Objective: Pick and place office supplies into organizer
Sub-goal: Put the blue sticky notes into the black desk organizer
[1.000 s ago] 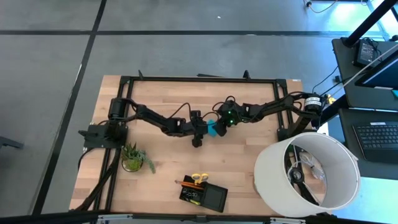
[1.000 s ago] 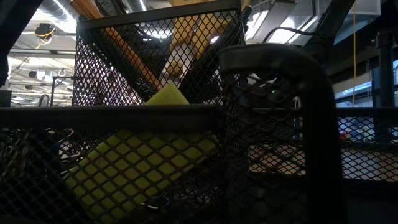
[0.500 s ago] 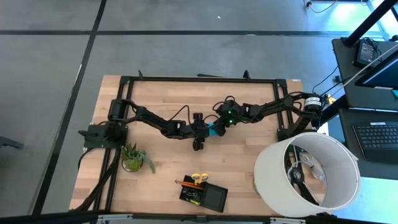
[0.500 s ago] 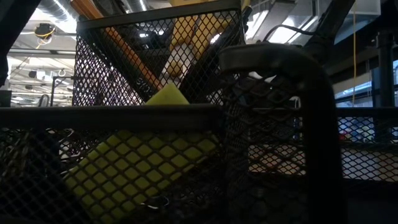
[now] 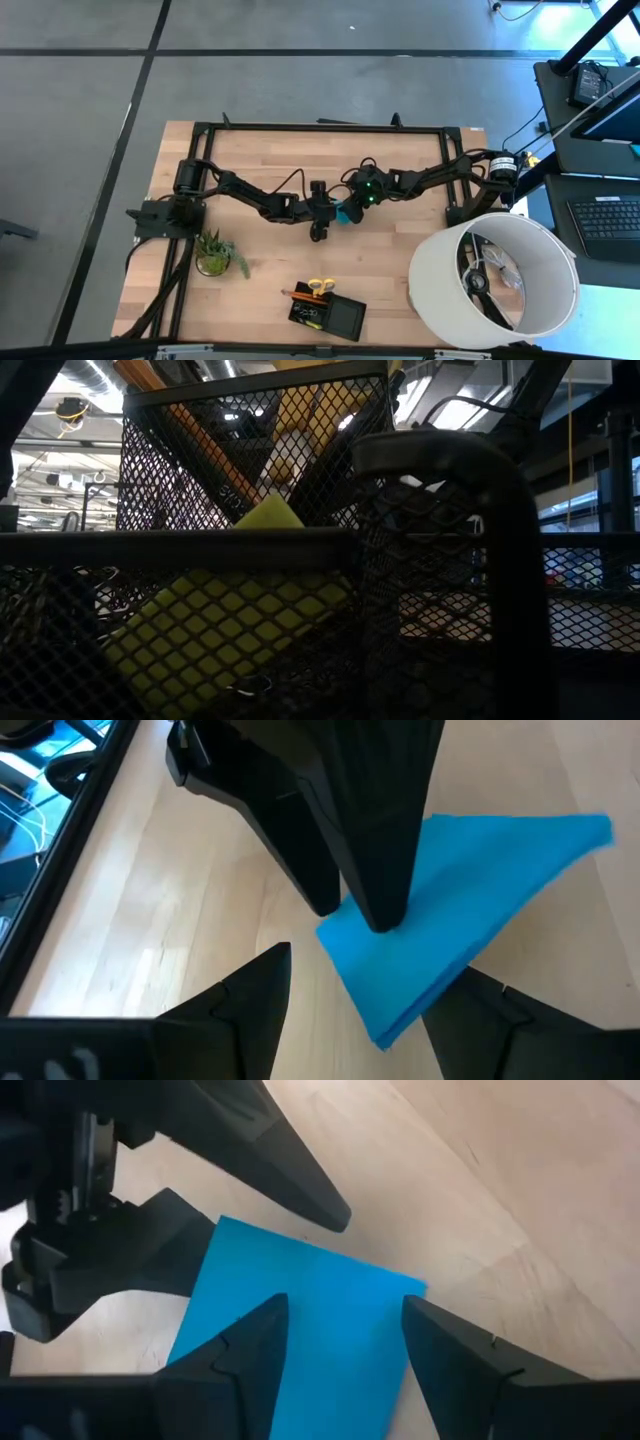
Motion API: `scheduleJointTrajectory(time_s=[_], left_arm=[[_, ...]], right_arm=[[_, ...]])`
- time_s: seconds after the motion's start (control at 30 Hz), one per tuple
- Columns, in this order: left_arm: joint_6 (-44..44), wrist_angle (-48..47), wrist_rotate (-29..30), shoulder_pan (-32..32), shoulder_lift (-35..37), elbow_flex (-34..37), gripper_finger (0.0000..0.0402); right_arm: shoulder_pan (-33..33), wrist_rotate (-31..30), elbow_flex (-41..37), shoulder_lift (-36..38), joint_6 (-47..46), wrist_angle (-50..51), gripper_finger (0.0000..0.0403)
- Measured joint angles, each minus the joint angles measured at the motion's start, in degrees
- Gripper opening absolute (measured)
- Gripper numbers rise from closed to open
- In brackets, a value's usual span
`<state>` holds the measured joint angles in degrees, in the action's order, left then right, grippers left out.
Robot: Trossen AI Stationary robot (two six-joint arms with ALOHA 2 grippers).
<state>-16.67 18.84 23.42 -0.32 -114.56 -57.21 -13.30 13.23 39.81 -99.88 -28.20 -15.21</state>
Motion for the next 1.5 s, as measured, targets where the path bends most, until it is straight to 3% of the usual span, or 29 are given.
scheduleJointTrajectory(time_s=[0.2,0.67,0.93,1.5], left_arm=[[0.00,-2.01,-0.02,0.00,0.08,-0.04,0.0191],[-4.73,-2.40,0.30,-0.17,0.08,-0.04,0.0086],[-7.53,-4.59,6.49,-2.22,0.17,-0.07,0.0076],[-6.56,-5.75,7.73,-3.72,0.17,-0.09,0.0044]], right_arm=[[-0.02,-0.02,0.00,0.00,1.43,0.01,0.0200],[-0.04,-0.04,0.00,0.02,1.50,-0.02,0.0200],[-0.04,-0.04,0.00,0.02,1.79,0.10,0.0200],[-0.04,-0.04,0.00,0.04,1.59,0.09,0.0200]])
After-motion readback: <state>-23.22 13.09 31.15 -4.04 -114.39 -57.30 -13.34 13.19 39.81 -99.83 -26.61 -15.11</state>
